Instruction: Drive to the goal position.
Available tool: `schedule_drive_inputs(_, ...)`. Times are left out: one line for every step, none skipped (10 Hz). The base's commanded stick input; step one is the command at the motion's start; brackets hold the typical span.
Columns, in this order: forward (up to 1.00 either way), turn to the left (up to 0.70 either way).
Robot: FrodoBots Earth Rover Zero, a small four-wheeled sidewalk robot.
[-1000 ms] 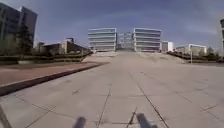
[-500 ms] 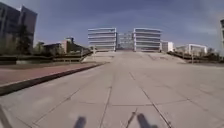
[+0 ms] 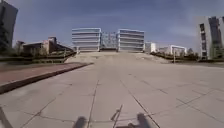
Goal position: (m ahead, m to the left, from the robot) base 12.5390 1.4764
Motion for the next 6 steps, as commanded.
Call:
schedule_drive_inputs(0.70, 0.00)
schedule_drive_inputs(0.70, 0.00)
schedule_drive_inputs(0.70, 0.00)
schedule_drive_inputs(0.70, 0.00)
schedule_drive_inputs(0.70, 0.00)
schedule_drive_inputs(0.70, 0.00)
